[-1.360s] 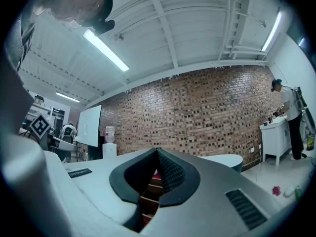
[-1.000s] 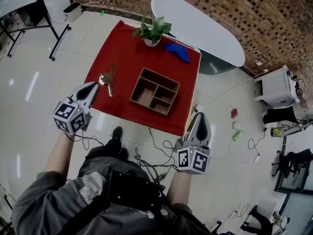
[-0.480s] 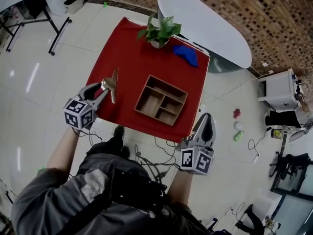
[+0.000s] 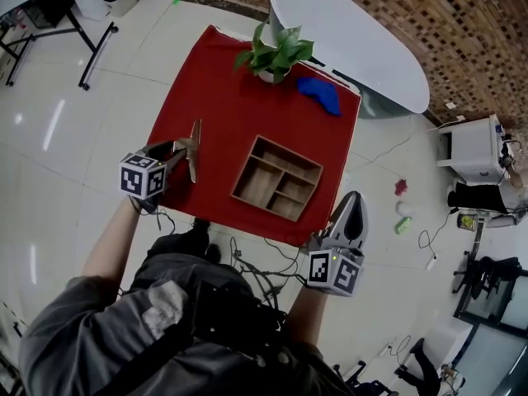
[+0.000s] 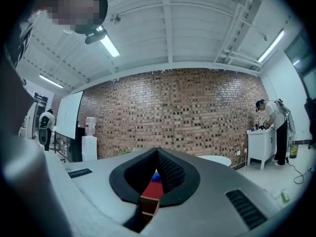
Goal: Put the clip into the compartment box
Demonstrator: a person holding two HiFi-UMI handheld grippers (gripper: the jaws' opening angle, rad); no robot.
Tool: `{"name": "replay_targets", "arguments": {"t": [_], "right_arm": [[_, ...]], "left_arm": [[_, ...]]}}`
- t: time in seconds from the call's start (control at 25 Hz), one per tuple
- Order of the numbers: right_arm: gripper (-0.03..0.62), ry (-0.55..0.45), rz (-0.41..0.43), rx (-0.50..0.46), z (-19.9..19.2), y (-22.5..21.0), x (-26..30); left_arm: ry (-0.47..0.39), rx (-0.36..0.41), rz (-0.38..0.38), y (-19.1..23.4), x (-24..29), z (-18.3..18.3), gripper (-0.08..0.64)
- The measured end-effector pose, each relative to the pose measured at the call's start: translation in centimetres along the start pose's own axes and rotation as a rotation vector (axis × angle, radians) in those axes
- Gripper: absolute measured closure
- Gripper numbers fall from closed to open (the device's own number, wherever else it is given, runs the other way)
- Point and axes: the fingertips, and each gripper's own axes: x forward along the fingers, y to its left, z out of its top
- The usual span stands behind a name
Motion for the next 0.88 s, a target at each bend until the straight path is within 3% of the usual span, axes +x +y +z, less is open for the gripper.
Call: {"name": "replay_targets", "arguments": {"t": [0.24,0.36,0.68,0.88], "right_arm": [[0.578,0.009,-0.006,0.002,-0.5,0.6,1.8],[0.578,0.016,-0.001,0.001,-0.7,1.1,2.7],[0.578,0.024,0.005,-0.007,-0.7,2.8,4.1],[0.58,0.022,0.005,-0.012,-0.7,3.3,4.8]], "left_arm": [[0.063,-0.028,-0.033,0.7,1.7,-0.2,0.335],[0.079,-0.045,-0.078,0.3,2.2,0.0,0.42],[0.1,-0.133,-0.158,0.6,2.4,0.5,0.473],[0.081,-0.134,-0.222,-0.4,2.2,1.8,0.522]]}}
